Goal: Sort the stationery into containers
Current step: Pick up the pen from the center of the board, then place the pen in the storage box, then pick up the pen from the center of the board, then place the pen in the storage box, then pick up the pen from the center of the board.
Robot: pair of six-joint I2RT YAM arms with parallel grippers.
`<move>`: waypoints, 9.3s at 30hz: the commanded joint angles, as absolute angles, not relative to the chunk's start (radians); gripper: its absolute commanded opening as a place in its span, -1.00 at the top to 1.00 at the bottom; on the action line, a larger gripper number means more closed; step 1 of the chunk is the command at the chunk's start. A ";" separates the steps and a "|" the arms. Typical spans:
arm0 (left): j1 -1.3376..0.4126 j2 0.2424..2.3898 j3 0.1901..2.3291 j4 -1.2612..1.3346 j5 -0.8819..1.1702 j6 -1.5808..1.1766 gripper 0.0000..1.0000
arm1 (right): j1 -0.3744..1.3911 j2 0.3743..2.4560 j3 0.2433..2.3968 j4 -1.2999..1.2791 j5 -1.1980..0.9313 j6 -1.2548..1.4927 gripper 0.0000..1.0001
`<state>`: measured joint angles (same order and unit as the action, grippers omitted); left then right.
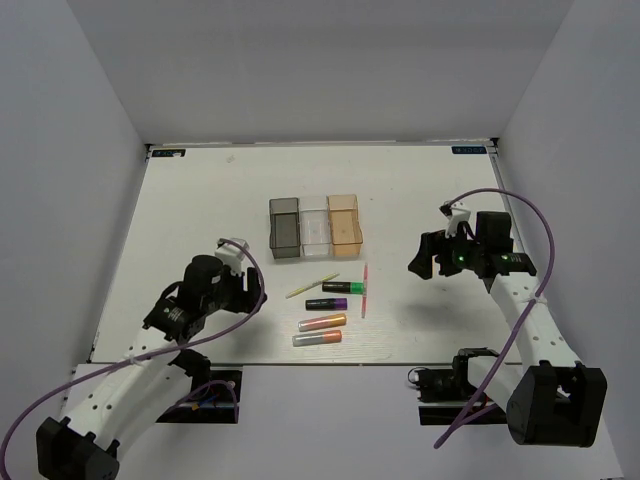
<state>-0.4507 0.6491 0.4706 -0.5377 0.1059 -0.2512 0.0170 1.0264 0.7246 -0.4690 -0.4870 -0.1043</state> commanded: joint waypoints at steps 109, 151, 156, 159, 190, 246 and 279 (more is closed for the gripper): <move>-0.926 1.111 0.834 -0.609 -0.074 -0.216 -0.61 | 0.468 1.550 1.008 -0.470 -0.250 0.075 0.05; -1.230 0.790 0.480 -0.558 -0.373 -0.405 -0.59 | 0.617 1.554 0.926 -0.468 0.011 0.229 1.00; -1.232 0.782 0.500 -0.575 -0.393 -0.387 -0.56 | 0.617 1.451 1.063 -0.578 -0.181 0.181 1.00; -1.232 0.776 0.508 -0.581 -0.403 -0.385 -0.56 | 0.621 1.457 1.167 -0.615 -0.250 0.170 1.00; -1.235 0.808 0.522 -0.628 -0.456 -0.492 -0.52 | 0.656 2.327 1.988 0.101 -0.338 0.499 1.00; -1.115 1.408 0.655 -0.338 0.051 -0.155 -0.15 | 0.275 1.413 0.999 -0.603 -0.948 -0.456 0.35; -0.853 1.150 0.862 -0.411 0.021 -0.196 0.99 | 0.262 1.500 1.065 -0.931 -1.028 -0.855 0.00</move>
<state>-0.9485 1.1316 0.8234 -0.4507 -0.0143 -0.1772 0.2619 1.5005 1.0473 -0.9257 -1.0225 -0.8280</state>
